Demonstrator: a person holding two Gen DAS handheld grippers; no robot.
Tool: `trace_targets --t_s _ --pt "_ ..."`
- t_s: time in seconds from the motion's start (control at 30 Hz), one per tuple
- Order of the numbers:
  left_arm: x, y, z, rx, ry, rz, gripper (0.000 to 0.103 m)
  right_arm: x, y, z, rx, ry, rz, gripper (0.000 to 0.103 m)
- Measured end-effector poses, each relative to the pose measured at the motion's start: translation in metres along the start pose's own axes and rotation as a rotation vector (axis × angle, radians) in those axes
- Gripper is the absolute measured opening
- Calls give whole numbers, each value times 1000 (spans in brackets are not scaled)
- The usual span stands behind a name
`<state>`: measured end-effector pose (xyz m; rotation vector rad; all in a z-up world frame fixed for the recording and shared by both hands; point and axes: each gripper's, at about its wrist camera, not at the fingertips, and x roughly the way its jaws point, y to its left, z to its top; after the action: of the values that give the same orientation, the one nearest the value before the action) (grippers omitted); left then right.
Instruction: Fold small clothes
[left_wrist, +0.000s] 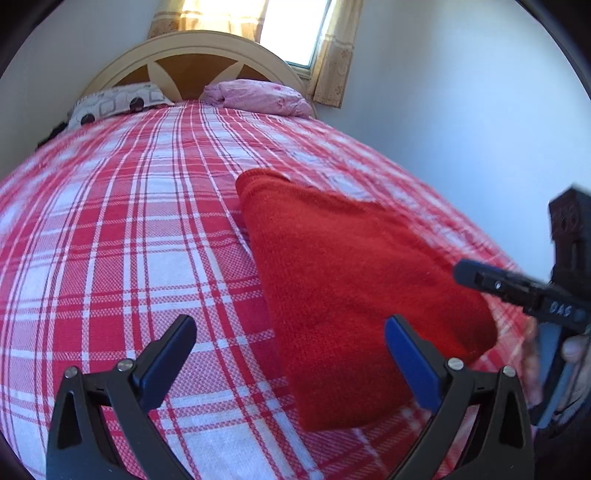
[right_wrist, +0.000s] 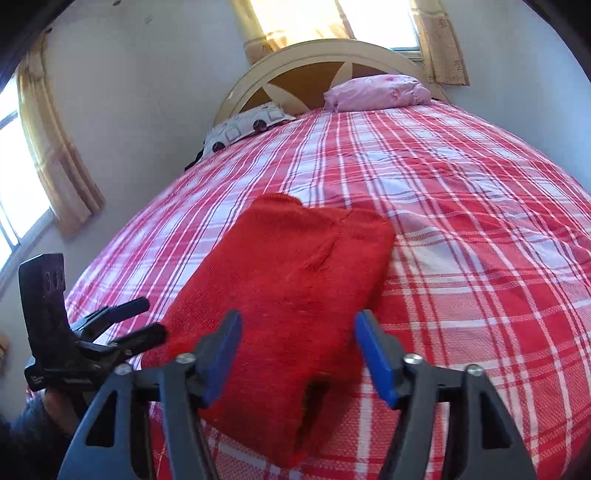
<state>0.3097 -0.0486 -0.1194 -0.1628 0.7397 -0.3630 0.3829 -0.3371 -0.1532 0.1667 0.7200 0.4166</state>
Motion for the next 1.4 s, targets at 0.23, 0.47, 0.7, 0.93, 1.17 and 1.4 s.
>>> trace_targets --t_s 0.23,0.47,0.7,0.93,1.17,1.4 --pt "8 24 25 -74 20 -20 103 4 -59 11 222 24 27 77" --pt "65 54 33 -191 177 -113 103 48 -86 15 372 145 132 78" --pt "87 55 44 -237 189 -174 103 75 -90 23 396 179 184 78" --pt "97 44 46 -186 169 -159 103 91 -92 28 403 184 283 78" --pt "96 38 43 -134 189 -144 103 116 -85 40 384 195 264 78" --pt "88 30 28 -112 236 -196 103 134 -92 52 374 213 308 78"
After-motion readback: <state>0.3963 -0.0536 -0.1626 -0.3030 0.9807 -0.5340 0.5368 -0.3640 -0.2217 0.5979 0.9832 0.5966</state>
